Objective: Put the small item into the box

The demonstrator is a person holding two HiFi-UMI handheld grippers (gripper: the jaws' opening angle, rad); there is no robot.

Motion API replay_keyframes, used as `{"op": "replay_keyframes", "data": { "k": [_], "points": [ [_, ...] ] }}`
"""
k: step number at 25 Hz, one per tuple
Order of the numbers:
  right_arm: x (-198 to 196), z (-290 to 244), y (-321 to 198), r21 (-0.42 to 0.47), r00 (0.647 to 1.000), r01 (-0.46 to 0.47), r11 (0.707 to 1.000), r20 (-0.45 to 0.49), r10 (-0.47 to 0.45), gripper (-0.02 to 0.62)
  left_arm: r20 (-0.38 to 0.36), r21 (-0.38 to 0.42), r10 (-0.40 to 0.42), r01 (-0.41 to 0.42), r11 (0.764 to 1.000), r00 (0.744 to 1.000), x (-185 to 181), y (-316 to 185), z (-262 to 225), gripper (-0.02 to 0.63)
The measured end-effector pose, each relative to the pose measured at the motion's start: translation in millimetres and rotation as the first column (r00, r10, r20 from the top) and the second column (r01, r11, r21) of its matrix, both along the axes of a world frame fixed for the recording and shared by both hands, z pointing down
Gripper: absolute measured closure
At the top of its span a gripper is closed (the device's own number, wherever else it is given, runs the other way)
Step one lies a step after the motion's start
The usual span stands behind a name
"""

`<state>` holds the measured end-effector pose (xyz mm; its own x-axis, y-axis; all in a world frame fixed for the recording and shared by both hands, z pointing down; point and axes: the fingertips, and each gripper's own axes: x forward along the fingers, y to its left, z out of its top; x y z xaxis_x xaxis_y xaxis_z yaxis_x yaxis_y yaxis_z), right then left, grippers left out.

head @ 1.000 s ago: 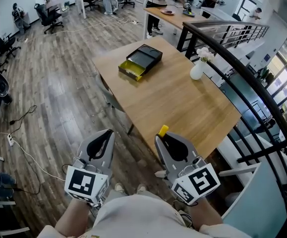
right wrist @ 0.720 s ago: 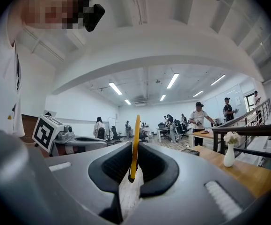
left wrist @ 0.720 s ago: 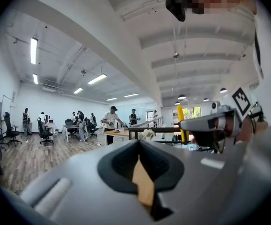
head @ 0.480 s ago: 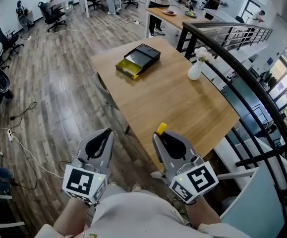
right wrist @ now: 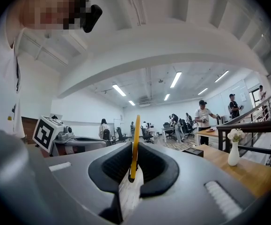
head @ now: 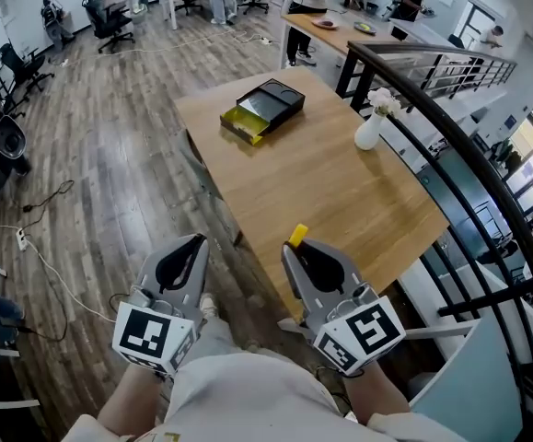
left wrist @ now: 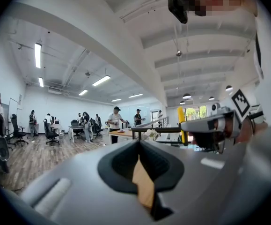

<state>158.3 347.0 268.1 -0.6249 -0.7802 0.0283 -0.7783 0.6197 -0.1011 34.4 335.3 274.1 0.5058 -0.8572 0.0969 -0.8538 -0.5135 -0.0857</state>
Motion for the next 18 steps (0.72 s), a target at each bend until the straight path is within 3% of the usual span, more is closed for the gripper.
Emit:
{"op": "replay_keyframes", "data": {
  "k": [9, 18],
  "points": [
    [-7, 11, -18, 0.003, 1.000, 0.009, 1.000, 0.028, -0.009, 0.557, -0.001, 0.019, 0.006, -0.006, 1.000, 1.000, -4, -17, 10, 0.603],
    [-37, 30, -63, -0.012, 1.000, 0.015, 1.000, -0.024, -0.015, 0.557, -0.014, 0.017, 0.010, -0.010, 1.000, 1.000, -32, -55, 25, 0.603]
  ]
}}
